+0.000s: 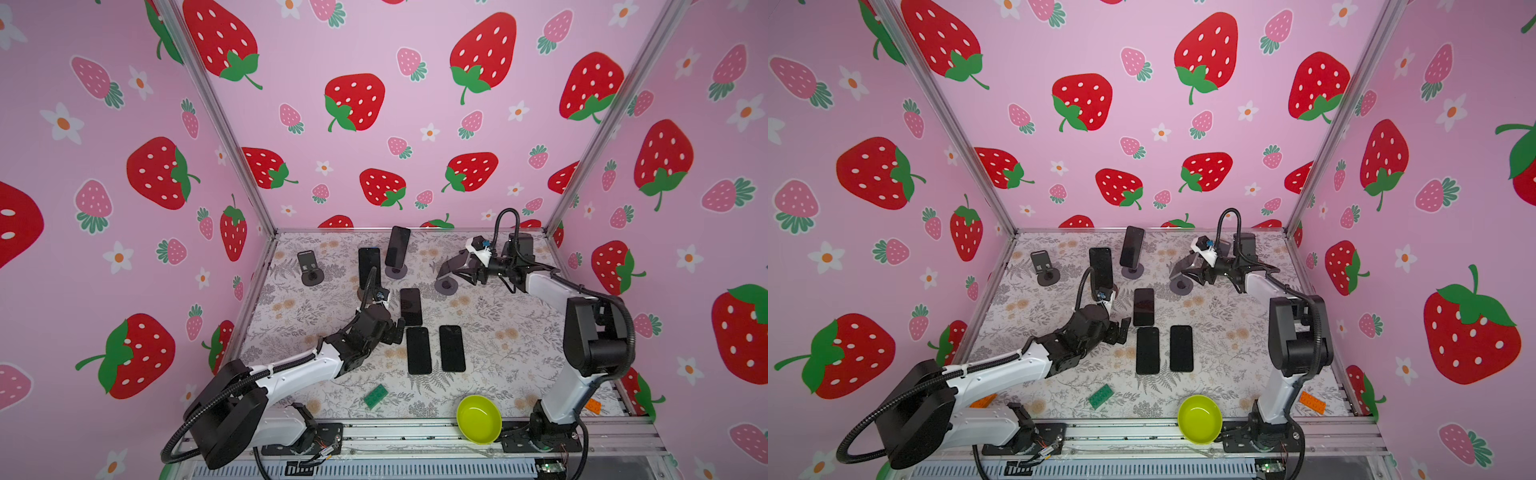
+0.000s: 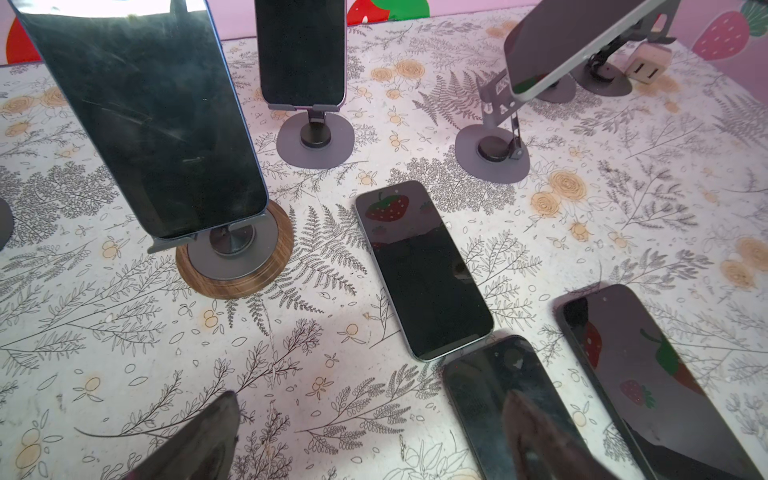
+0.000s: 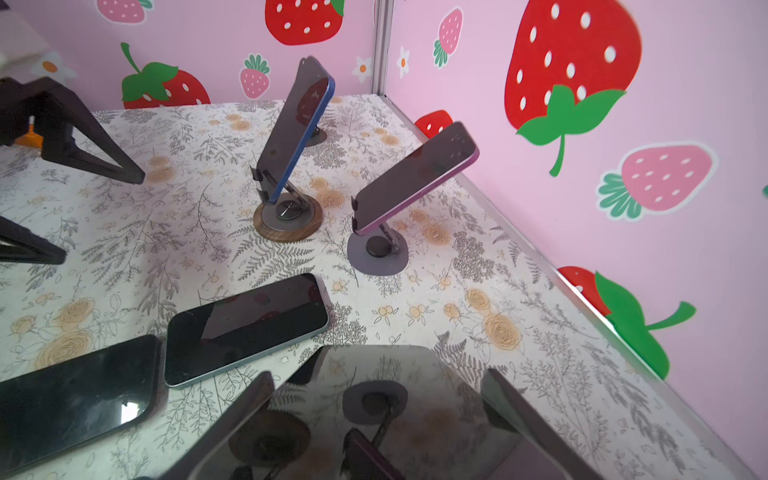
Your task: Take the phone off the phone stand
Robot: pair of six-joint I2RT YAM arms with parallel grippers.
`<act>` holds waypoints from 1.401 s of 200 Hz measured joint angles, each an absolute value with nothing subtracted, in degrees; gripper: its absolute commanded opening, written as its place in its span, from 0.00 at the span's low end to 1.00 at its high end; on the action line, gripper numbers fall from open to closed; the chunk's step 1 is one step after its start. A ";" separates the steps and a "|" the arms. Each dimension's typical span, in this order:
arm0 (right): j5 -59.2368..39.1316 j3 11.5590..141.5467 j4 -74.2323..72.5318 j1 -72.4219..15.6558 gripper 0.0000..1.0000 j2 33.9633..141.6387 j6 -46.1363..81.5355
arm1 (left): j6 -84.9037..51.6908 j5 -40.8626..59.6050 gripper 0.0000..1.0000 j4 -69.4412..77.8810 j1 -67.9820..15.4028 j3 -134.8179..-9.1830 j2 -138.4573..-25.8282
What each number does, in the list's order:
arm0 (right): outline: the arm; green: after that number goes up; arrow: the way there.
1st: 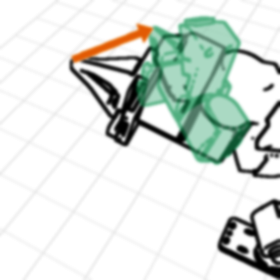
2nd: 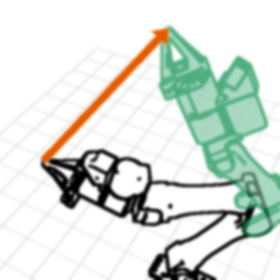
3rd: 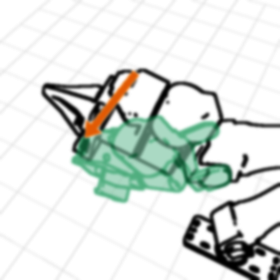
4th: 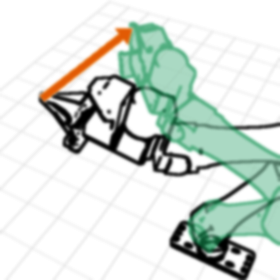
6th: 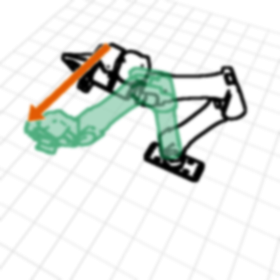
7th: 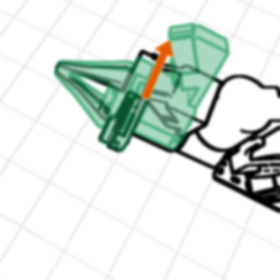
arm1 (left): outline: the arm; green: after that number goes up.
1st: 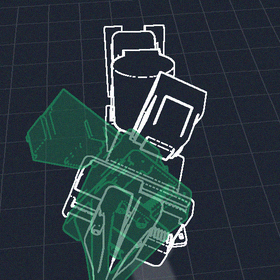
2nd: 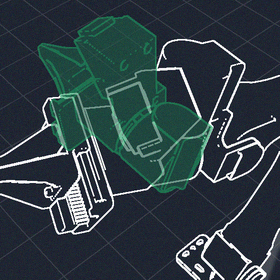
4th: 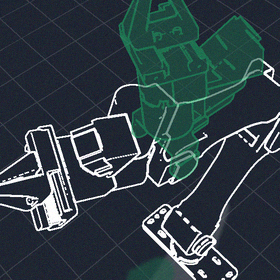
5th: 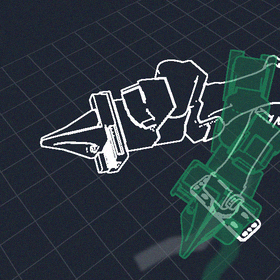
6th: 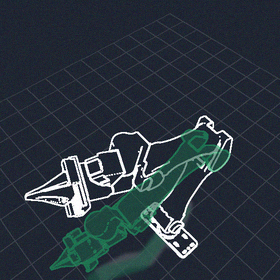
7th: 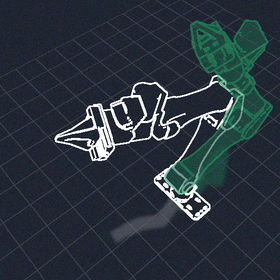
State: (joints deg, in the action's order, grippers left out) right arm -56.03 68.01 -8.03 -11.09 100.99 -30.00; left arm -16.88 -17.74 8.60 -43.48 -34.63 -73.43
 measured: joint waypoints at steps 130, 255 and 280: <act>-54.96 66.52 -1.41 -26.74 0.67 88.31 -32.93 | -34.30 -3.66 0.99 -14.83 -31.18 -45.12 -53.60; -51.29 64.36 -2.90 -48.82 0.69 96.42 -30.65 | -34.39 4.95 0.99 -33.43 -14.04 -47.68 -47.77; -48.60 63.02 -6.48 -51.44 0.69 98.43 -27.59 | -34.68 4.99 0.99 -33.71 -13.13 -45.89 -47.72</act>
State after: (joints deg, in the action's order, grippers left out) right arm -48.60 63.02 -6.48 -51.44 98.43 -27.59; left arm -34.68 4.99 -33.71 -13.13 -45.89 -47.72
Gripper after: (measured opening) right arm 0.755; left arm 0.993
